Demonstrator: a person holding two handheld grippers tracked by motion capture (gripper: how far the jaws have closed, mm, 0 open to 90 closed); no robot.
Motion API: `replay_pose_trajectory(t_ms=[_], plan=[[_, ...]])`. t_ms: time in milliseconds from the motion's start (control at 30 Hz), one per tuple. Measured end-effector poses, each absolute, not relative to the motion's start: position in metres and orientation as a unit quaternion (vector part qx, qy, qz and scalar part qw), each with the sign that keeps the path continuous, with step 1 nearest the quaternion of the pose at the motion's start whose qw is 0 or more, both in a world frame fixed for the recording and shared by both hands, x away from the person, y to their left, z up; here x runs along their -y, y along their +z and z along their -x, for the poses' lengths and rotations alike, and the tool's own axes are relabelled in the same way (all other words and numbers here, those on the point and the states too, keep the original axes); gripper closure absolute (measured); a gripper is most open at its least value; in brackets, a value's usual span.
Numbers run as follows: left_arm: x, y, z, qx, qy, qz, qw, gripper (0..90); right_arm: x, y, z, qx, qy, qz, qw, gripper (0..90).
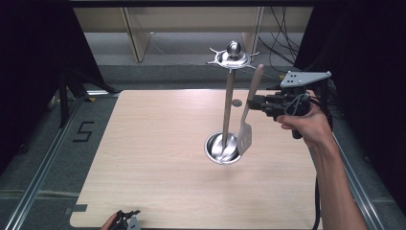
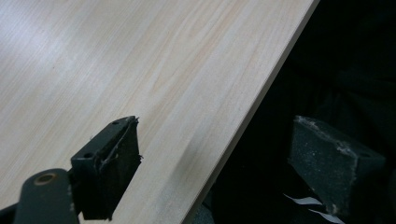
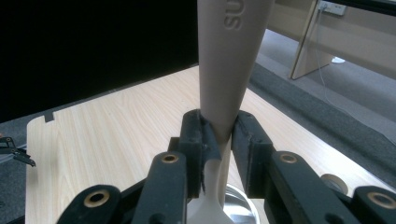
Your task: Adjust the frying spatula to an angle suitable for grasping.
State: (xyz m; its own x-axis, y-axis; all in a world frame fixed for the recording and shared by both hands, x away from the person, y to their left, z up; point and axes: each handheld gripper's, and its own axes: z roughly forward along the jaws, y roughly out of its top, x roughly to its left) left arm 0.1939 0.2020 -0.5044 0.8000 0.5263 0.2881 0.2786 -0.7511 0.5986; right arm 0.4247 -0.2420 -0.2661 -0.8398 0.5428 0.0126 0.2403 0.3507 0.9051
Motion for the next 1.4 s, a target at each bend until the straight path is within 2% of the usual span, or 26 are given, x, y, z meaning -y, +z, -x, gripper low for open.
replay_pose_trajectory(t_ms=[833, 933, 967, 1100, 1200, 1267, 1400], plan=[[-0.202, -0.505, -0.194, -0.221, 0.230, -0.907, 0.274, 15.5, 0.229, -0.268, -0.435, -0.818, 0.507, -0.241, 0.123, 75.0], [-0.202, -0.504, -0.193, -0.220, 0.231, -0.907, 0.275, 15.5, 0.229, -0.271, -0.437, -0.812, 0.518, -0.236, 0.133, 74.5], [-0.202, -0.505, -0.194, -0.221, 0.229, -0.907, 0.274, 15.5, 0.230, -0.270, -0.436, -0.815, 0.516, -0.237, 0.116, 74.2], [-0.202, -0.505, -0.194, -0.220, 0.232, -0.908, 0.270, 15.5, 0.230, -0.270, -0.433, -0.807, 0.522, -0.243, 0.130, 73.4], [-0.202, -0.505, -0.194, -0.222, 0.229, -0.907, 0.274, 15.5, 0.232, -0.269, -0.431, -0.809, 0.518, -0.245, 0.131, 71.3], [-0.202, -0.505, -0.194, -0.221, 0.230, -0.908, 0.271, 15.5, 0.234, -0.269, -0.430, -0.806, 0.521, -0.248, 0.130, 65.1], [-0.202, -0.505, -0.194, -0.221, 0.228, -0.907, 0.275, 15.5, 0.237, -0.270, -0.427, -0.799, 0.529, -0.254, 0.131, 60.3]])
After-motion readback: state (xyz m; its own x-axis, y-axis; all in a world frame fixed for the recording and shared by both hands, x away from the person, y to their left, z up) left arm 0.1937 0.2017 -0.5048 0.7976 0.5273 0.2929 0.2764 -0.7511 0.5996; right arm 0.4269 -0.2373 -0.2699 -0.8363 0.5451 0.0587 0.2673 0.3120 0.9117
